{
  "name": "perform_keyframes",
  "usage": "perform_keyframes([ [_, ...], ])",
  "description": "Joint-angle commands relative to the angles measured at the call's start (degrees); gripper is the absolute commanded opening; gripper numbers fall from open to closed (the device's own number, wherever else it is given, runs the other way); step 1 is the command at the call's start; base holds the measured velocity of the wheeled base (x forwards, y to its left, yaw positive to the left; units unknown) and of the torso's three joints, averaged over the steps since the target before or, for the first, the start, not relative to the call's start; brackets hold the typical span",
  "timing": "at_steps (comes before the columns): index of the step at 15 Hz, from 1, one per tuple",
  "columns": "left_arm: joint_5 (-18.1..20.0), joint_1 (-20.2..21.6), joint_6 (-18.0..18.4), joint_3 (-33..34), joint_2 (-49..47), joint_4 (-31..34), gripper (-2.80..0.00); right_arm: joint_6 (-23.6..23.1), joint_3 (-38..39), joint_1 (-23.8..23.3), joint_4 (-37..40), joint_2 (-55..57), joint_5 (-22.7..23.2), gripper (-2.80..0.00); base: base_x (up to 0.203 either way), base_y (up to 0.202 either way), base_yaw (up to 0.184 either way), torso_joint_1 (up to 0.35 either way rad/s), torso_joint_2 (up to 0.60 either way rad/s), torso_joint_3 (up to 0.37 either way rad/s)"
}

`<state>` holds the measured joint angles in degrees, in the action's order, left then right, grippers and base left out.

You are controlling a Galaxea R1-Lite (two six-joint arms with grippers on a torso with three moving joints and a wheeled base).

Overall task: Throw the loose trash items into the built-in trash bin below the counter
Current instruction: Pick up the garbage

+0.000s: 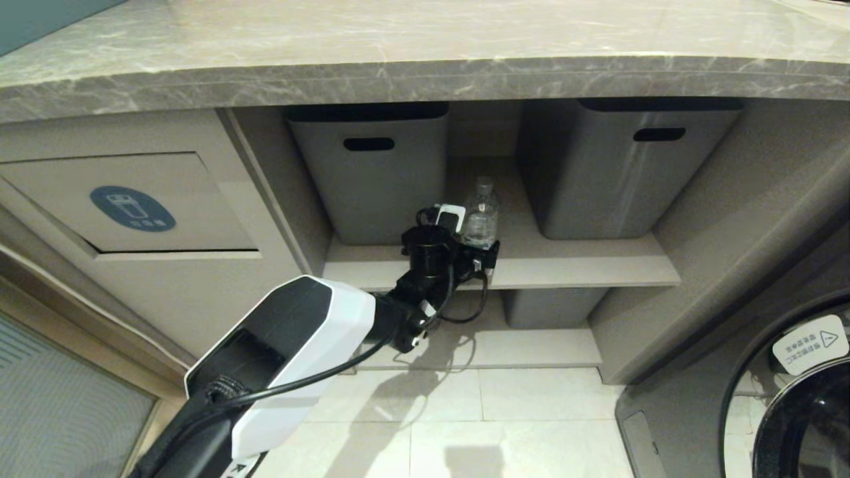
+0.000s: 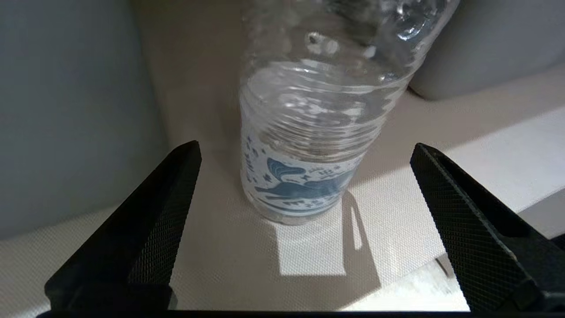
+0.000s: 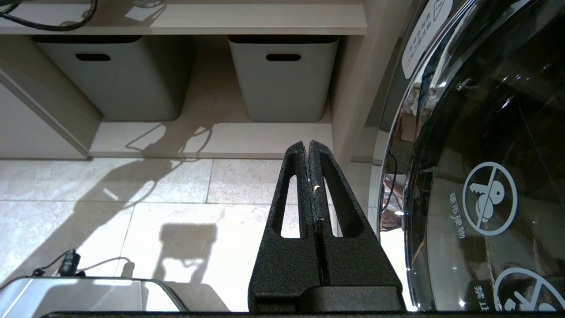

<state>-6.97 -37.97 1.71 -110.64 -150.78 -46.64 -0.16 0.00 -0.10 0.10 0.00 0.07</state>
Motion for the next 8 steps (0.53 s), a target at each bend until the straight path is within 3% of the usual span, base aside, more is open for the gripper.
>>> perform_keyframes([
  [1, -0.06, 0.09, 0.14, -0.01, -0.94, -0.77, 0.00, -0.02, 0.00, 0.01, -0.01, 0.00, 0.01, -2.80, 0.000, 0.000, 0.000, 0.000, 0.00, 0.000],
  [4, 0.02, 0.67, 2.38, -0.01, -2.18, -4.54, 0.00, -0.02, 0.00, 0.01, -0.01, 0.00, 0.01, -2.80, 0.000, 0.000, 0.000, 0.000, 0.00, 0.000],
  [8, 0.38, 0.71, 2.69, -0.08, -3.54, -9.32, 0.00, 0.07, 0.00, 0.01, -0.01, 0.00, 0.01, -2.80, 0.000, 0.000, 0.000, 0.000, 0.00, 0.000],
])
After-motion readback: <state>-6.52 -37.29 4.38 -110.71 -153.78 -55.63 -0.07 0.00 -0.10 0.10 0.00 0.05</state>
